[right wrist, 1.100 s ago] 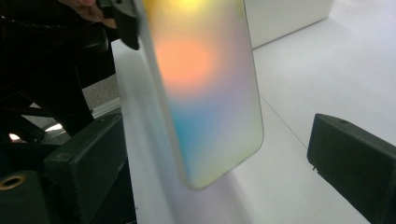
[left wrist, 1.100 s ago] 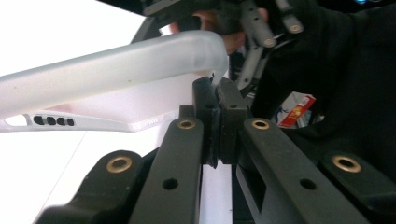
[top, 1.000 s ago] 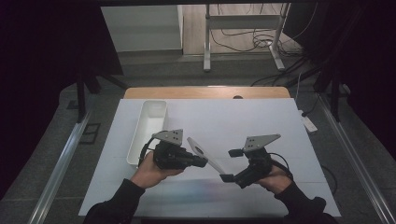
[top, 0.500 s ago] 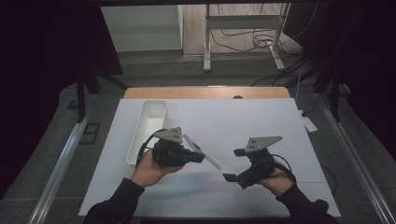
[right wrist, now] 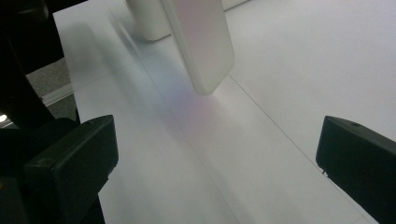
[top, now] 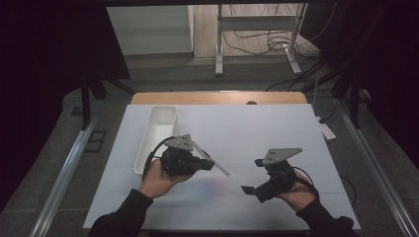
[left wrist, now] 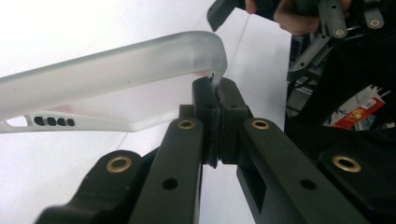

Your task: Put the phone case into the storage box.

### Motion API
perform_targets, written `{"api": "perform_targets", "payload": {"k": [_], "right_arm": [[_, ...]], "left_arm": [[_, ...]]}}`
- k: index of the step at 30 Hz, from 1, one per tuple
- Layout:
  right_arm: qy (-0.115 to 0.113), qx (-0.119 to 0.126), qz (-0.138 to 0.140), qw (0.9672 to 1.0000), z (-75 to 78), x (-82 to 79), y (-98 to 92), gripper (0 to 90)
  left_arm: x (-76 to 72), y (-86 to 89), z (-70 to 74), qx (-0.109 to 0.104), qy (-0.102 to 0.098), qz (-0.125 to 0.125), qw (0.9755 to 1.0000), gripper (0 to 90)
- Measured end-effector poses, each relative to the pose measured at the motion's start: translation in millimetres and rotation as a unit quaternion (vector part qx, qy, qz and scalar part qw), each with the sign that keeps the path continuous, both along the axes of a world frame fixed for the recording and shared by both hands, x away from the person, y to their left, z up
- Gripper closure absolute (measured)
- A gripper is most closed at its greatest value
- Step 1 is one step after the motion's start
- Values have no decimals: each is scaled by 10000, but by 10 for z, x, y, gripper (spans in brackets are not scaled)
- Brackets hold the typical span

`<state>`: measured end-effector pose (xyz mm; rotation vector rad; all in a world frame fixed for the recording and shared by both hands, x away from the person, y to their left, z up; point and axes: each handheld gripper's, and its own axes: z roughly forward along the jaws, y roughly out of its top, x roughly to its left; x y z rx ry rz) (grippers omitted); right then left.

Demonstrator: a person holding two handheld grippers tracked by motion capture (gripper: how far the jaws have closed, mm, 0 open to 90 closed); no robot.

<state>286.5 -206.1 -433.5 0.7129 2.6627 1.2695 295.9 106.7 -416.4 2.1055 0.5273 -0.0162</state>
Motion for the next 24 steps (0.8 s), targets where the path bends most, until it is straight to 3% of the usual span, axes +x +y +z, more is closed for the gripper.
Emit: {"api": "perform_targets", "payload": {"k": [10, 24], "right_arm": [[-87, -136, -151, 9998, -17, -56, -133, 0], [-139, -195, -433, 9988, -38, -126, -333, 0]], "left_arm": [[36, 64, 62, 195, -112, 217, 9995, 884], [169, 223, 151, 390, -109, 553, 9976, 884]]}}
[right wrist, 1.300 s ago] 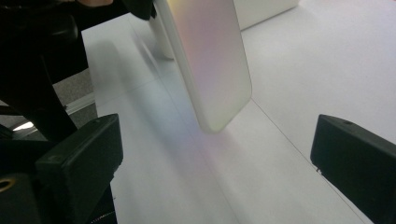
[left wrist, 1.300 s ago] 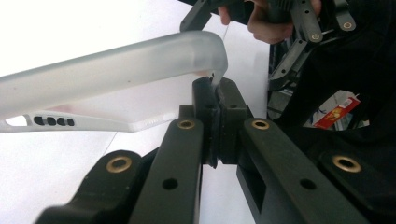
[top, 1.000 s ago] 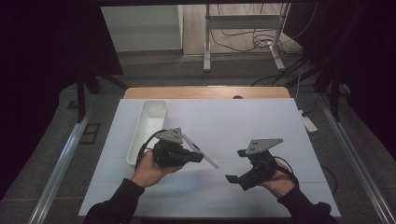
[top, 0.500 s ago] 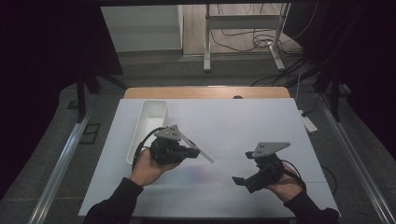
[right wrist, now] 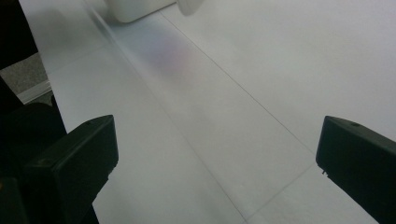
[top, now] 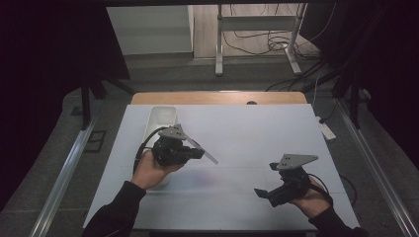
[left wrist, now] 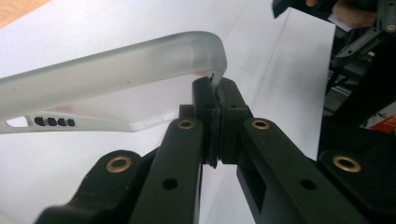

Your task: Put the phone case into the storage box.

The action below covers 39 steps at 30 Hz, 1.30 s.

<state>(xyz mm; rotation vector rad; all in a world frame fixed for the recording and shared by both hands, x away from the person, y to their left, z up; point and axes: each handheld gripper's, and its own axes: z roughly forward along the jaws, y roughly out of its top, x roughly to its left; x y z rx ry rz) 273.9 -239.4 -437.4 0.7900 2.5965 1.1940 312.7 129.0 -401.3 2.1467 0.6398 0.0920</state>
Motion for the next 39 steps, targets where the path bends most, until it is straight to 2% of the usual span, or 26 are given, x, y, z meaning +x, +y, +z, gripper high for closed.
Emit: {"api": "perform_targets", "payload": {"k": [9, 26, 39], "right_arm": [[-60, 15, -219, 9997, -13, -24, -169, 0], [-62, -70, -554, 9984, -66, -54, -418, 0], [-17, -106, -862, 9962, -120, -74, -595, 0]], "left_arm": [[86, 126, 92, 68, -47, 270, 9996, 883], [200, 333, 213, 142, -97, 595, 9981, 884], [277, 472, 275, 221, -77, 870, 9959, 883]]}}
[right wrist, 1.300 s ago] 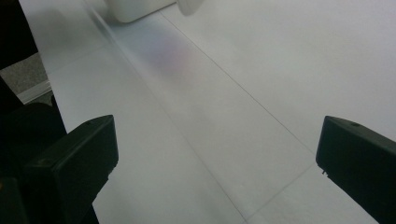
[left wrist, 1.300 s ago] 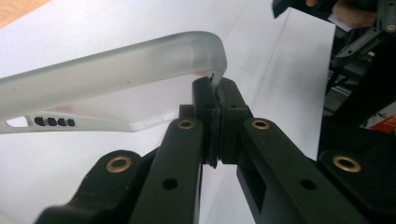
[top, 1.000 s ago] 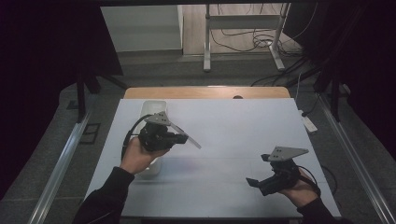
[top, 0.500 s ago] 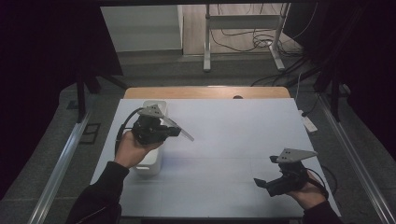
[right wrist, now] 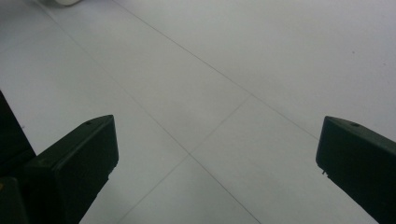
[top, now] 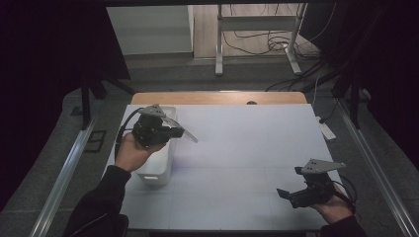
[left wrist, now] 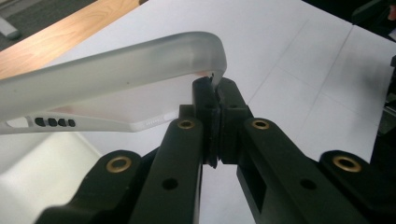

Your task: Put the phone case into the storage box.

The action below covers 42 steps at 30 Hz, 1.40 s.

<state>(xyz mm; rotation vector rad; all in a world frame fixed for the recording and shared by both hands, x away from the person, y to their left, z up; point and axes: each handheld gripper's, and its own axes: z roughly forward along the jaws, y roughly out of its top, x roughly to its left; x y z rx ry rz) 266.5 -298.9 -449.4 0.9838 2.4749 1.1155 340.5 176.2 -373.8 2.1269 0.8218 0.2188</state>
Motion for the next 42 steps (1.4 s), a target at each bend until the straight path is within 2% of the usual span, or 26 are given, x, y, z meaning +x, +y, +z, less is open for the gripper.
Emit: {"api": "perform_targets", "payload": {"k": [5, 13, 21, 26, 42], "right_arm": [[17, -60, -164, 9998, -21, -14, -65, 0], [6, -20, -450, 9990, -22, -57, -189, 0], [1, -32, -776, 9970, -36, -110, -306, 0], [41, -75, -873, 9961, -53, -133, -355, 0], [-21, -22, -1171, 9931, -22, -195, -468, 0]], "left_arm": [[22, 53, 15, 29, 16, 95, 9999, 883], [73, 140, 58, 100, 39, 254, 9996, 883], [116, 229, 76, 167, 66, 406, 9990, 883], [138, 279, 82, 190, 81, 487, 9986, 883], [255, 441, 105, 324, 127, 812, 9961, 883]]}}
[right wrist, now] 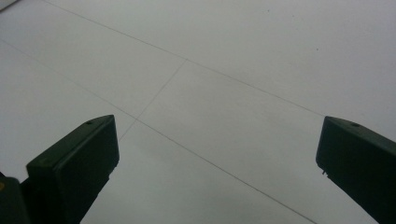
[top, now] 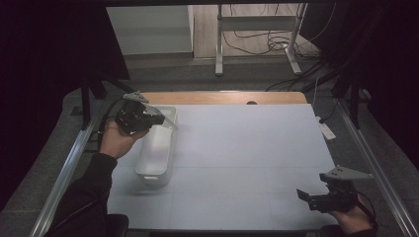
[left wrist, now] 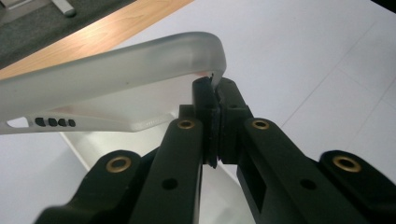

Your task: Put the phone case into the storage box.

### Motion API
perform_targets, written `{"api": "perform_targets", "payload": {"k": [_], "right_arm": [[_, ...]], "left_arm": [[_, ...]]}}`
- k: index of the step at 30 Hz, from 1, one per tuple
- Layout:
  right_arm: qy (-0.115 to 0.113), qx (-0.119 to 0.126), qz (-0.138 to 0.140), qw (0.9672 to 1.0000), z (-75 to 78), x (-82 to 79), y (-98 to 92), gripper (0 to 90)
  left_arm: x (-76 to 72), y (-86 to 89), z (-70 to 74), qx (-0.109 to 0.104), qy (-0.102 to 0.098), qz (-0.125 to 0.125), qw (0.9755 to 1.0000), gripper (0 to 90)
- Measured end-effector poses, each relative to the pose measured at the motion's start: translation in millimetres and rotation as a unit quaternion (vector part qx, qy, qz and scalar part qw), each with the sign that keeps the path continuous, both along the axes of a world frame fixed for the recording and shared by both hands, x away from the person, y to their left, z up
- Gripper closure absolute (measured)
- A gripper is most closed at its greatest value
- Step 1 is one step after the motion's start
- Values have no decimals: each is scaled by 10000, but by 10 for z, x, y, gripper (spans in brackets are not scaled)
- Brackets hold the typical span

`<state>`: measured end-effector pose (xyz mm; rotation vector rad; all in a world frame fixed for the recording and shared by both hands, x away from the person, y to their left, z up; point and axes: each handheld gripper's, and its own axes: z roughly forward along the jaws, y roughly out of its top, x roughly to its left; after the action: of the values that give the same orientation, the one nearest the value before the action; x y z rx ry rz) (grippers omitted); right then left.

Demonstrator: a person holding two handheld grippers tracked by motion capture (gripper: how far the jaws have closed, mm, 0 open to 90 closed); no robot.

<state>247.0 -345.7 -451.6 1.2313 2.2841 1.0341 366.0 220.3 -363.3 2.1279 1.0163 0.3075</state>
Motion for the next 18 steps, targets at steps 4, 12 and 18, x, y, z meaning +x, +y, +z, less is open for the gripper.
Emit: {"api": "perform_targets", "payload": {"k": [4, 12, 18], "right_arm": [[-5, -17, -29, 10000, 3, -8, -16, 0], [-41, 12, -89, 10000, 7, -28, -45, 0], [-70, -9, -101, 9999, 12, -41, -53, 0]], "left_arm": [[24, 22, -1, 6, 1, 51, 10000, 883], [100, 74, -9, 117, 49, 222, 9997, 883], [154, 95, -16, 178, 83, 313, 9993, 883]]}}
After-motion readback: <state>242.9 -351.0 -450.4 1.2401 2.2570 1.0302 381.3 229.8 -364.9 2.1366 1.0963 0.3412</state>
